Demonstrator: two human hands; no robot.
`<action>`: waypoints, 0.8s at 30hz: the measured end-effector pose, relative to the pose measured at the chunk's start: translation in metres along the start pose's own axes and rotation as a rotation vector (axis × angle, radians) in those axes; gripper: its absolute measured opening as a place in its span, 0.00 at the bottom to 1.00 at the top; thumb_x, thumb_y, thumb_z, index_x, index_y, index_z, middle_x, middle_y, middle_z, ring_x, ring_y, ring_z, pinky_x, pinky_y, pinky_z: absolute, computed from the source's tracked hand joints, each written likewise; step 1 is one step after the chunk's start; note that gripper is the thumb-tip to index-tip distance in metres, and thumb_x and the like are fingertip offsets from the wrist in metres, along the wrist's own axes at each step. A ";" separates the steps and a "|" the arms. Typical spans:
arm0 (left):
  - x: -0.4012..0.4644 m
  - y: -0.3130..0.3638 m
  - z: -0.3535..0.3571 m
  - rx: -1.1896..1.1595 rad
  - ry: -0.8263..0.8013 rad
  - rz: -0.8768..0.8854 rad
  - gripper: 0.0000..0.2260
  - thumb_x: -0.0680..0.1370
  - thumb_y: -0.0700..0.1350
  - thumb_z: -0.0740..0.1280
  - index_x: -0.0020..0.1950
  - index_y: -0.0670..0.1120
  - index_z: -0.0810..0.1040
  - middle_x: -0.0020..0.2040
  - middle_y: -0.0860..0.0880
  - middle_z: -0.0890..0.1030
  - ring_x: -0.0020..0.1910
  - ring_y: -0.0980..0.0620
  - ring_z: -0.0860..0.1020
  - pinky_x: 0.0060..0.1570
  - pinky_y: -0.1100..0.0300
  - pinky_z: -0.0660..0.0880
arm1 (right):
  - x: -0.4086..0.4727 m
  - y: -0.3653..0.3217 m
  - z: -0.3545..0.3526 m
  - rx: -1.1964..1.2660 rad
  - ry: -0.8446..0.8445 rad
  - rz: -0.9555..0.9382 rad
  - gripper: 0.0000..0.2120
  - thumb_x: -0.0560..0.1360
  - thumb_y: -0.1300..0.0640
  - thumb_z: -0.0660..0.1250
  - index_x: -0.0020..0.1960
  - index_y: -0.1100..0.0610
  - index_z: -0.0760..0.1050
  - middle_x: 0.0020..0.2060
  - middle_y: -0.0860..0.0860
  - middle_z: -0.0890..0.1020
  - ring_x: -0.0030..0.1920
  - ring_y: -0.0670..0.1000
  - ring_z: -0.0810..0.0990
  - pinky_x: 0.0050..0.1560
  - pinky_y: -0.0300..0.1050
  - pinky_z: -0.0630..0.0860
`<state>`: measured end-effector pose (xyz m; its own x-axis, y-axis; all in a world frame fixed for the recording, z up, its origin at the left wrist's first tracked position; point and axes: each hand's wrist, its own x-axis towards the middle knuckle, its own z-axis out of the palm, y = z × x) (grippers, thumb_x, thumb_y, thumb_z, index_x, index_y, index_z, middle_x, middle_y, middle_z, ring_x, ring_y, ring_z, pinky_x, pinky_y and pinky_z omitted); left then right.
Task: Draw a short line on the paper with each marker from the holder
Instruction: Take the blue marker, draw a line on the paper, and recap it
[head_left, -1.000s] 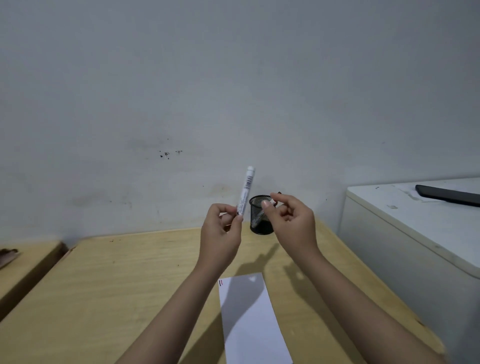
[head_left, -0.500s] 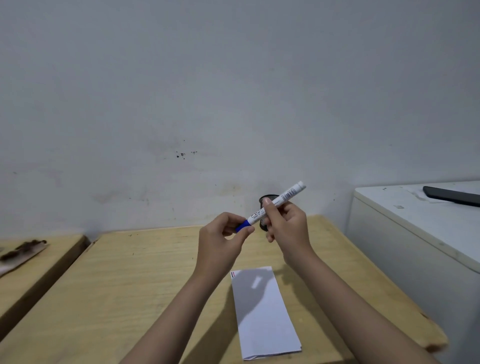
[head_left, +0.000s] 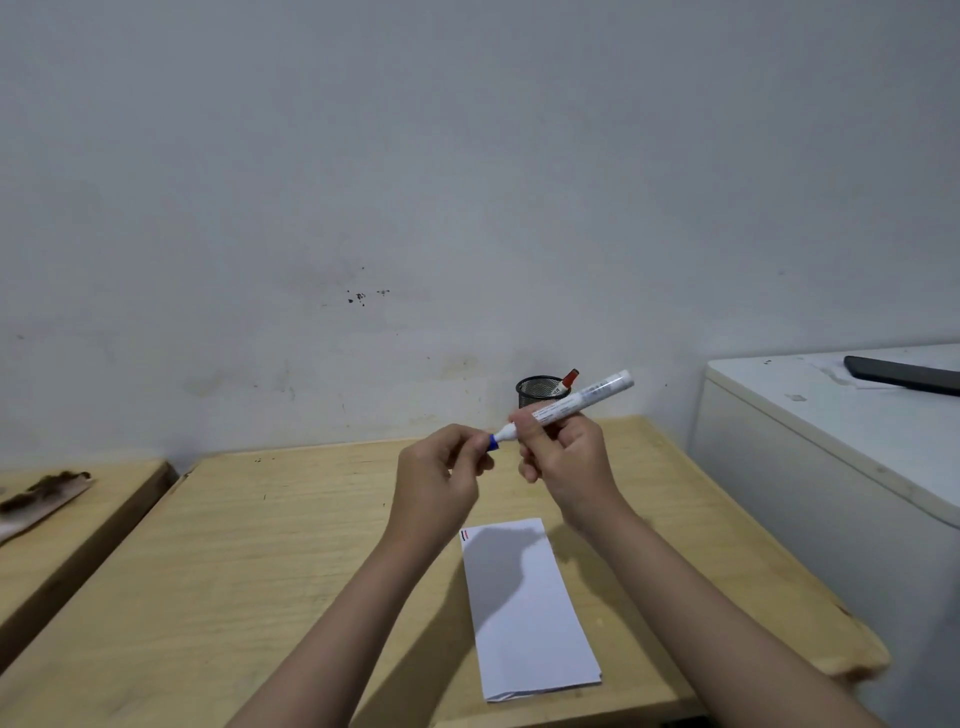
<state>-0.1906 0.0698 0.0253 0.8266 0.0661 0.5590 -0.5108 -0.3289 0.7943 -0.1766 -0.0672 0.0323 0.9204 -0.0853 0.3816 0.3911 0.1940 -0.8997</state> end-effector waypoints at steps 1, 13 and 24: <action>0.001 -0.004 -0.003 -0.037 0.006 -0.051 0.09 0.76 0.38 0.64 0.38 0.46 0.81 0.31 0.48 0.81 0.31 0.58 0.78 0.35 0.66 0.74 | 0.002 -0.001 -0.003 0.013 0.015 -0.017 0.06 0.76 0.63 0.66 0.43 0.66 0.75 0.26 0.52 0.73 0.24 0.45 0.69 0.23 0.37 0.68; 0.033 -0.066 -0.003 0.170 -0.149 -0.392 0.04 0.69 0.37 0.72 0.40 0.45 0.80 0.39 0.48 0.81 0.39 0.50 0.79 0.33 0.64 0.71 | 0.001 0.015 -0.027 -0.041 0.071 -0.001 0.06 0.75 0.63 0.67 0.39 0.61 0.76 0.22 0.47 0.74 0.22 0.46 0.69 0.23 0.39 0.68; 0.044 -0.120 0.022 0.410 -0.371 -0.432 0.14 0.68 0.32 0.66 0.51 0.43 0.81 0.44 0.46 0.80 0.43 0.50 0.78 0.40 0.66 0.71 | 0.000 0.042 -0.041 -0.167 -0.002 0.013 0.08 0.74 0.64 0.68 0.37 0.56 0.78 0.26 0.48 0.78 0.24 0.42 0.72 0.27 0.33 0.69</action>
<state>-0.0872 0.0916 -0.0506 0.9988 -0.0309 0.0378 -0.0488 -0.6791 0.7324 -0.1601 -0.0995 -0.0143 0.9253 -0.0816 0.3704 0.3737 0.0295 -0.9271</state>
